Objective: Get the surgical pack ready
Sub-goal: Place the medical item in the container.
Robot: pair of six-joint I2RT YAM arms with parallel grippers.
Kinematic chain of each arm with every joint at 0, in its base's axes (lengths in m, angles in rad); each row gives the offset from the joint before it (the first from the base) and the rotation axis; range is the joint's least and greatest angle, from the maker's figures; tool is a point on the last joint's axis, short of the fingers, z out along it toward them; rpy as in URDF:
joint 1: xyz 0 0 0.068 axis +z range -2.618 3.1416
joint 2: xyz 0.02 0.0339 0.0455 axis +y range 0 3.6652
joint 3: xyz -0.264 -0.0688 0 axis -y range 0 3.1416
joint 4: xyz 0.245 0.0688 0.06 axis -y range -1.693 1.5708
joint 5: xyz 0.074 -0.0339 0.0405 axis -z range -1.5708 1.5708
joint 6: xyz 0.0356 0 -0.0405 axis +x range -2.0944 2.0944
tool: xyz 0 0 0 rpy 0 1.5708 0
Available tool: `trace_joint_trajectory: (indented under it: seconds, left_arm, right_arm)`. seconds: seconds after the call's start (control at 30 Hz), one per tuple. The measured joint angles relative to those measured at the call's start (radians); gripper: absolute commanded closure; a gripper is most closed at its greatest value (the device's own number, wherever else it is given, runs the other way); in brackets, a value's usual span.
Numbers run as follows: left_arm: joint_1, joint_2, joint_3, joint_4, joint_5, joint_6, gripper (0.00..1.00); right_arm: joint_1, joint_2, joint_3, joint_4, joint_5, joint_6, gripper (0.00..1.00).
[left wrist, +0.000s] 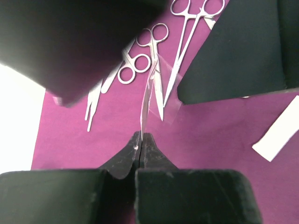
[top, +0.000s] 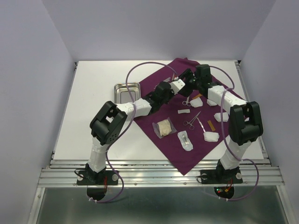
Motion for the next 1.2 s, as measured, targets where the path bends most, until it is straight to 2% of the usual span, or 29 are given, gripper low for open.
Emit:
trace_joint_trajectory:
  seconds: [0.07, 0.37, 0.5, 0.73, 1.0, 1.2]
  left_arm:
    - [0.002, -0.005, 0.000, 0.002, 0.009, -0.008, 1.00]
    - [0.023, -0.032, -0.015, -0.002, 0.057, -0.047, 1.00]
    - [0.055, -0.038, -0.021, -0.032, 0.061, -0.068, 1.00]
    - [0.093, -0.040, -0.030, -0.085, 0.057, -0.105, 1.00]
    - [0.133, -0.116, -0.034, -0.211, -0.058, -0.156, 1.00]
    - [0.234, -0.219, -0.034, -0.354, -0.097, -0.271, 1.00]
  right_arm:
    - [0.000, -0.007, -0.001, 0.000, 0.003, 0.001, 0.14]
    - [-0.020, -0.053, -0.045, -0.001, 0.025, 0.002, 0.11]
    - [-0.047, -0.061, -0.063, 0.000, 0.026, 0.004, 0.06]
    - [-0.066, -0.103, -0.070, -0.001, 0.026, 0.000, 0.05]
    - [-0.074, -0.131, -0.115, -0.005, 0.033, -0.027, 0.05]
    - [-0.074, -0.140, -0.117, -0.036, 0.062, -0.075, 0.05]
